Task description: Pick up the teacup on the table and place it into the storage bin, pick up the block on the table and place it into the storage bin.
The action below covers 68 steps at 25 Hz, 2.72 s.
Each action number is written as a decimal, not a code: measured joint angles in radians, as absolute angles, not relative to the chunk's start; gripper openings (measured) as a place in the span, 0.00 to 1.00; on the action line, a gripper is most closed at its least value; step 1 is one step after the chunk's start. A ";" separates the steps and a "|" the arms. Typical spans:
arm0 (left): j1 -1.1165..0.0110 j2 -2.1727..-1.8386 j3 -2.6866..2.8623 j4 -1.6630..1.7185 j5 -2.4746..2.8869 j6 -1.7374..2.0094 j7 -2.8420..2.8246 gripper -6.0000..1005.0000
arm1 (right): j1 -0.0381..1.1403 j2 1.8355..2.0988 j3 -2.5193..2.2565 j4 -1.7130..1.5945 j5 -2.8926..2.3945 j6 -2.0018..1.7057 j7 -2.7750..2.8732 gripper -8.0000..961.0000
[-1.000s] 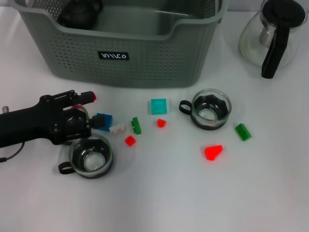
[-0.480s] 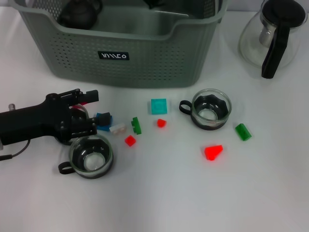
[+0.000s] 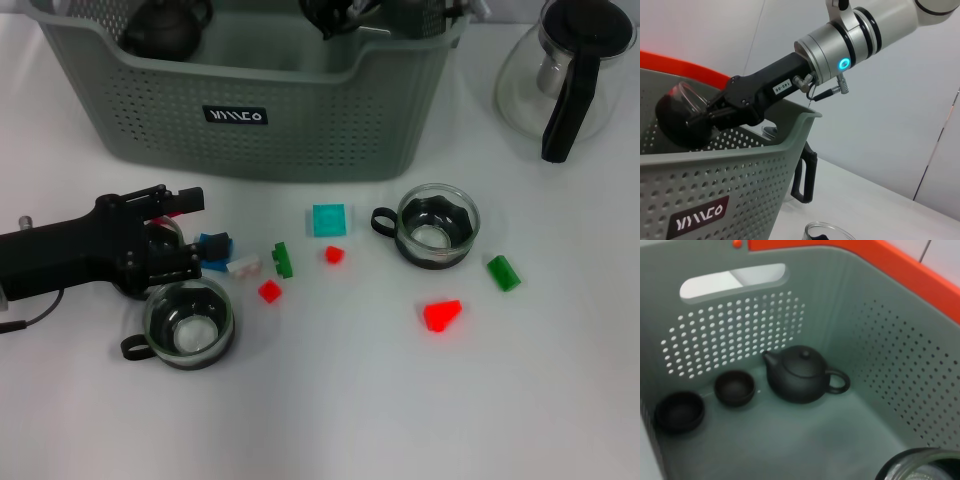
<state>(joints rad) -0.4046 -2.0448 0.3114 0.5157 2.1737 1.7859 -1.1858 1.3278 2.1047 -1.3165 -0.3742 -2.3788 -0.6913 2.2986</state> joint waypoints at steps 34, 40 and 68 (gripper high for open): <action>-0.394 -2.044 0.305 0.517 2.169 1.788 -1.186 0.78 | 0.747 2.082 -1.002 -0.899 -1.453 -1.473 1.693 0.87; -0.395 -2.043 0.305 0.517 2.173 1.786 -1.186 0.78 | 0.663 2.057 -1.004 -0.905 -1.541 -1.792 1.545 0.86; -0.384 -2.045 0.305 0.515 2.175 1.756 -1.183 0.78 | 0.816 2.098 -1.227 -1.012 -2.401 -1.731 1.824 0.86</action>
